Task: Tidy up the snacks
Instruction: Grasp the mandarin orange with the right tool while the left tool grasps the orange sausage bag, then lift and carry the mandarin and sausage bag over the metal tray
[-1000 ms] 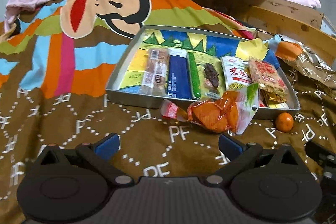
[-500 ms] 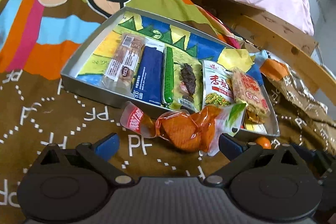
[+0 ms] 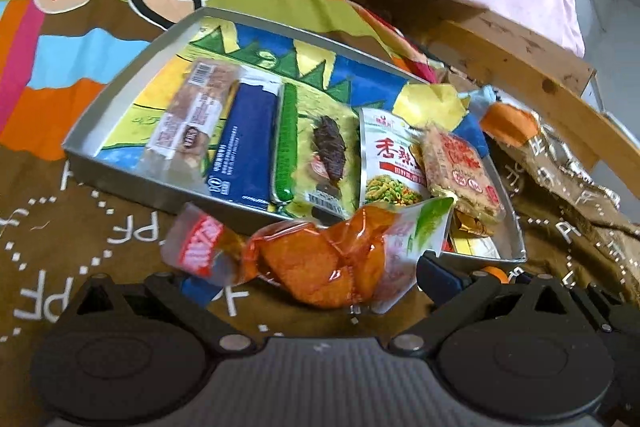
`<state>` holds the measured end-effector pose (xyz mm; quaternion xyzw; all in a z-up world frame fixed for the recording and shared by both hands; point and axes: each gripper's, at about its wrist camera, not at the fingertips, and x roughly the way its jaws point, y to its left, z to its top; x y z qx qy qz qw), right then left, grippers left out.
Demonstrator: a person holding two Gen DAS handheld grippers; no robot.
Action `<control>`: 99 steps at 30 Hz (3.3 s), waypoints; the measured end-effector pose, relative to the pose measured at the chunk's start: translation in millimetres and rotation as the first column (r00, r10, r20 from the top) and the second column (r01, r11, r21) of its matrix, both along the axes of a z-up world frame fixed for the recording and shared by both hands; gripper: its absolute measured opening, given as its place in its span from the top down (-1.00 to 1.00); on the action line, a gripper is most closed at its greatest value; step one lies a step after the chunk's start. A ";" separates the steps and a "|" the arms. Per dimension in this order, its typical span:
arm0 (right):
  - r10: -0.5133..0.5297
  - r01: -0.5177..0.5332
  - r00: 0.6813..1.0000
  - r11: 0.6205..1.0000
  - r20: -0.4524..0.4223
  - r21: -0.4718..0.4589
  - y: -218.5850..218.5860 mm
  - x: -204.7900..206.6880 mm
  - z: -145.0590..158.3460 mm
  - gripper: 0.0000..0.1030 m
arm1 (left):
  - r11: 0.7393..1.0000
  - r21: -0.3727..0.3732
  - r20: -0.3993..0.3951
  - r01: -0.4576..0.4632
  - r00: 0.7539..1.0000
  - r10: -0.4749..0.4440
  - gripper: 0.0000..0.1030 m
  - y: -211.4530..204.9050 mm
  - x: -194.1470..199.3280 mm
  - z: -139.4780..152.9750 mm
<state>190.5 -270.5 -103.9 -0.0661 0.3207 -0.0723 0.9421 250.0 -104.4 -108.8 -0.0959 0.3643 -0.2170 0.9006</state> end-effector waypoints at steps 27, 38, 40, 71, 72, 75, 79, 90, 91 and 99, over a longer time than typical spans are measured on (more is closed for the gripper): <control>-0.037 0.037 0.999 0.999 0.002 0.003 1.7 2.1 3.6 0.32 | 0.998 0.036 0.029 -0.059 0.998 0.058 -0.47 1.0 -14.8 0.2; -0.002 0.001 0.998 1.000 0.057 0.015 16.5 -16.0 22.2 0.32 | 0.996 0.016 -0.010 -0.093 0.996 0.094 -0.45 13.0 -34.1 10.6; -0.001 -0.001 0.997 1.000 0.082 0.021 16.9 -19.7 27.2 0.32 | 0.994 -0.007 -0.008 -0.109 0.994 0.109 -0.45 17.1 -37.7 16.7; 0.069 -0.078 0.974 0.996 0.216 0.033 43.7 47.6 22.5 0.32 | 0.984 -0.012 0.129 -0.180 0.975 0.180 -0.45 28.6 53.2 39.9; 0.074 -0.082 0.975 0.996 0.212 0.027 45.4 49.0 20.4 0.32 | 0.984 -0.014 0.126 -0.178 0.976 0.179 -0.45 29.0 56.0 39.0; 0.080 -0.086 0.976 0.996 0.201 0.019 48.5 53.6 15.6 0.32 | 0.985 -0.010 0.124 -0.170 0.978 0.169 -0.45 28.2 62.1 36.5; 0.083 -0.089 0.979 0.996 0.188 0.019 50.1 57.9 10.7 0.32 | 0.987 -0.018 0.125 -0.161 0.979 0.162 -0.46 26.3 67.9 35.4; 0.088 -0.093 0.984 0.995 0.157 0.025 52.1 60.4 6.2 0.31 | 0.992 0.015 0.108 -0.128 0.986 0.126 -0.46 17.2 73.9 30.5; 0.086 -0.091 0.984 0.995 0.154 0.027 52.1 60.3 6.0 0.31 | 0.992 0.016 0.103 -0.129 0.987 0.127 -0.46 17.2 73.5 30.8; 0.080 -0.084 0.988 0.996 0.129 0.026 54.7 57.4 5.9 0.31 | 0.993 0.033 0.082 -0.113 0.991 0.110 -0.46 13.5 68.8 33.1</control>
